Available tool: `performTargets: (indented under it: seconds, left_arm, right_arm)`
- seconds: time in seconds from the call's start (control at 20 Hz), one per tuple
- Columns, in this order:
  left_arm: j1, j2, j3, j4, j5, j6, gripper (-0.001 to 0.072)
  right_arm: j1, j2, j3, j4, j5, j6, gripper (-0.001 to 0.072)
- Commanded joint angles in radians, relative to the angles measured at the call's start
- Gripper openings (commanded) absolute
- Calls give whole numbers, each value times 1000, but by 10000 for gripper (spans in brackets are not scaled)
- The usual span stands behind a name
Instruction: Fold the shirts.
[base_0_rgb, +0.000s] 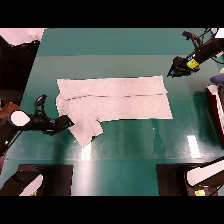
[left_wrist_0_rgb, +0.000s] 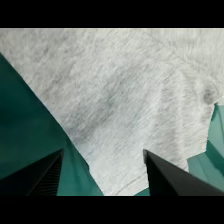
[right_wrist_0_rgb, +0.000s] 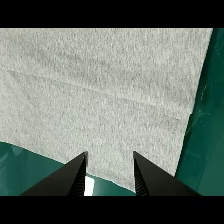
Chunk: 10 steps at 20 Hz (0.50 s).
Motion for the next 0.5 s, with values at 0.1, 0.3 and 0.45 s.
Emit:
performTargets:
  seconds: [0.1, 0.3, 0.45]
  left_arm:
    - [0, 11, -78, -49, 29, -25, 600]
    - [0, 11, -124, -76, 71, -25, 600]
    - [0, 10, -124, -79, 147, -25, 600]
  right_arm:
    - [0, 1, 0, 3, 0, -1, 336]
    - [0, 1, 0, 3, 0, -1, 336]
    - [0, 1, 0, 3, 2, -1, 336]
